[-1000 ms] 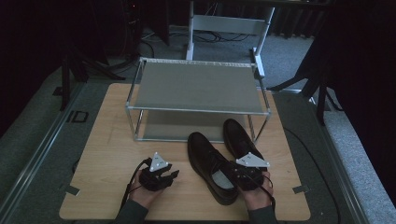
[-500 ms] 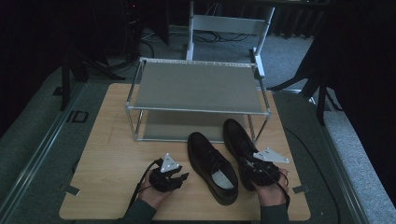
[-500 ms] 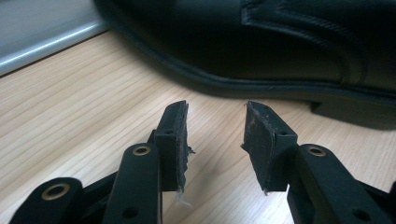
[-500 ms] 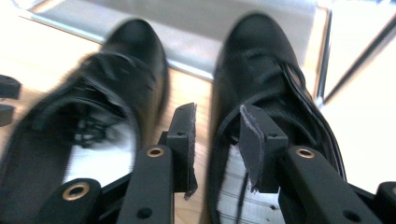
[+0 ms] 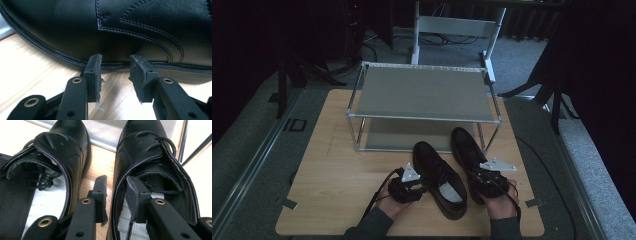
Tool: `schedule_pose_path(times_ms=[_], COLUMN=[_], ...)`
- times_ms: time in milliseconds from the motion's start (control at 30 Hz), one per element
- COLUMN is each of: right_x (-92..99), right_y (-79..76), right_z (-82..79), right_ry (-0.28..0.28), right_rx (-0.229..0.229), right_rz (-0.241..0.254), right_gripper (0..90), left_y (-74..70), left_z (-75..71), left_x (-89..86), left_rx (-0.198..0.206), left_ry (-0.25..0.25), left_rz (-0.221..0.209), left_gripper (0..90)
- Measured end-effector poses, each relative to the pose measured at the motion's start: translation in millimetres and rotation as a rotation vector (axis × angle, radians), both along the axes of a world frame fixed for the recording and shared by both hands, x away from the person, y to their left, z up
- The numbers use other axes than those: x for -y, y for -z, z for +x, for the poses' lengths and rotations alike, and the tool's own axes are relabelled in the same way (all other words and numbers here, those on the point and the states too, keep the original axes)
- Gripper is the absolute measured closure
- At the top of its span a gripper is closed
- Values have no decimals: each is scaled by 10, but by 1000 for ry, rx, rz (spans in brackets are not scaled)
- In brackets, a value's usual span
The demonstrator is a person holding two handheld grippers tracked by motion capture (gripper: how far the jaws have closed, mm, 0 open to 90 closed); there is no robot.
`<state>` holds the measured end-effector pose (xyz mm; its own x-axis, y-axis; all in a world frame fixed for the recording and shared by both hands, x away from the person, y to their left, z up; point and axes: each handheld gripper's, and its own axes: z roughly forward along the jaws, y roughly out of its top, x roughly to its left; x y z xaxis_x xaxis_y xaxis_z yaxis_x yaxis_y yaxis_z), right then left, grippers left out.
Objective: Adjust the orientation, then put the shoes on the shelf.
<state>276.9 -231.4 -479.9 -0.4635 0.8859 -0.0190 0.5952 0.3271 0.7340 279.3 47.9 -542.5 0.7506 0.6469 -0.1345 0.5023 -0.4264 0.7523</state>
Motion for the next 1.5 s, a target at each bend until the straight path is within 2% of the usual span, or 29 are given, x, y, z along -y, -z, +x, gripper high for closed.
schedule_pose_path(times_ms=[67,133,200,267,433,500,567,667,800,900,1000,1100,1300,1500], right_x=[-13,-15,-19,-51,-143,-182,-179,-144,-109,-19,34,20,-62,-118], right_y=[-6,-14,-16,-17,-25,-30,-28,-22,-33,-99,-158,-169,-128,-48], right_z=[14,25,23,9,-44,-68,-67,-48,-33,-39,-74,-144,-269,-261], right_ry=[0,-6,-6,-12,-64,-65,-65,-69,-74,-73,-68,-94,-116,-104], right_rx=[-8,-22,-23,-29,-55,-43,-46,-63,-59,-50,-32,-29,-42,-84], right_rz=[-12,6,5,12,38,15,20,51,50,99,100,96,45,-12], right_gripper=[815,848,848,862,862,862,861,857,770,660,598,547,510,490], left_y=[5,8,8,16,18,20,21,26,29,31,31,33,33,33], left_z=[12,12,12,-7,-27,-39,-43,-52,-58,-59,-64,-76,-83,-83], left_x=[-2,7,7,42,92,108,111,124,124,129,133,146,153,156], left_rx=[-14,-17,-17,-25,-22,-20,-20,-20,-20,-18,-19,-13,-7,-5], left_ry=[8,15,15,40,55,63,67,71,69,75,79,78,78,78], left_rz=[-16,-23,-23,-36,-30,-27,-26,-26,-28,-26,-20,-14,-8,-6], left_gripper=[642,664,667,668,659,658,657,657,656,649,648,642,639,638])
